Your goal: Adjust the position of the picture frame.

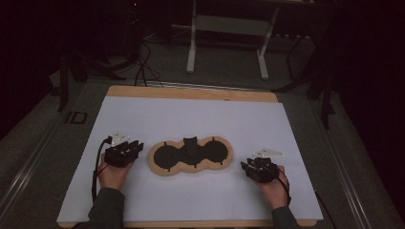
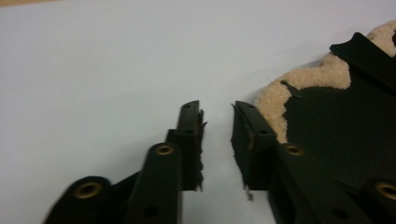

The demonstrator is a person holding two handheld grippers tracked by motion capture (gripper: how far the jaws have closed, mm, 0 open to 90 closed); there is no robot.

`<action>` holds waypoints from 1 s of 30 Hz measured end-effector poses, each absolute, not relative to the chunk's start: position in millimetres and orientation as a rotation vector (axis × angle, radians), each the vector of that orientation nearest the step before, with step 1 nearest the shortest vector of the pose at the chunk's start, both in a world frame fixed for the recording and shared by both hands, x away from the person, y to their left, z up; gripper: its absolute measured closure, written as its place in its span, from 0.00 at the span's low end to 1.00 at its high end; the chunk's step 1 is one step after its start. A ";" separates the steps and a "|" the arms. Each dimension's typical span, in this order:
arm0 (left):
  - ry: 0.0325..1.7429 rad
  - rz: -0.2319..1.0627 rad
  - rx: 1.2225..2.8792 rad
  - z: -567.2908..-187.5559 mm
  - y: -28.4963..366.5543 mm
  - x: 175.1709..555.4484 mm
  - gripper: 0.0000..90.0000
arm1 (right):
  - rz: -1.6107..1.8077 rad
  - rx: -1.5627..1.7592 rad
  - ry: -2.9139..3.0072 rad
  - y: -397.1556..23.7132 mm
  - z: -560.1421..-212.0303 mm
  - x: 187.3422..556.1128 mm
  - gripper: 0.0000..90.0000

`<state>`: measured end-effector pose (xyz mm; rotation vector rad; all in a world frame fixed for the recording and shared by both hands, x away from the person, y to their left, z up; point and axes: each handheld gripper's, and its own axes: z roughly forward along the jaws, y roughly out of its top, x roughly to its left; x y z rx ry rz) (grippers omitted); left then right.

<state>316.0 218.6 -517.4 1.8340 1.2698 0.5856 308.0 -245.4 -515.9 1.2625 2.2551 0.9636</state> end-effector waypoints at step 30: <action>1.162 0.501 1.954 -538.1 191.4 354.7 1.00 | 0.925 1.175 2.361 -211.4 -525.6 306.9 1.00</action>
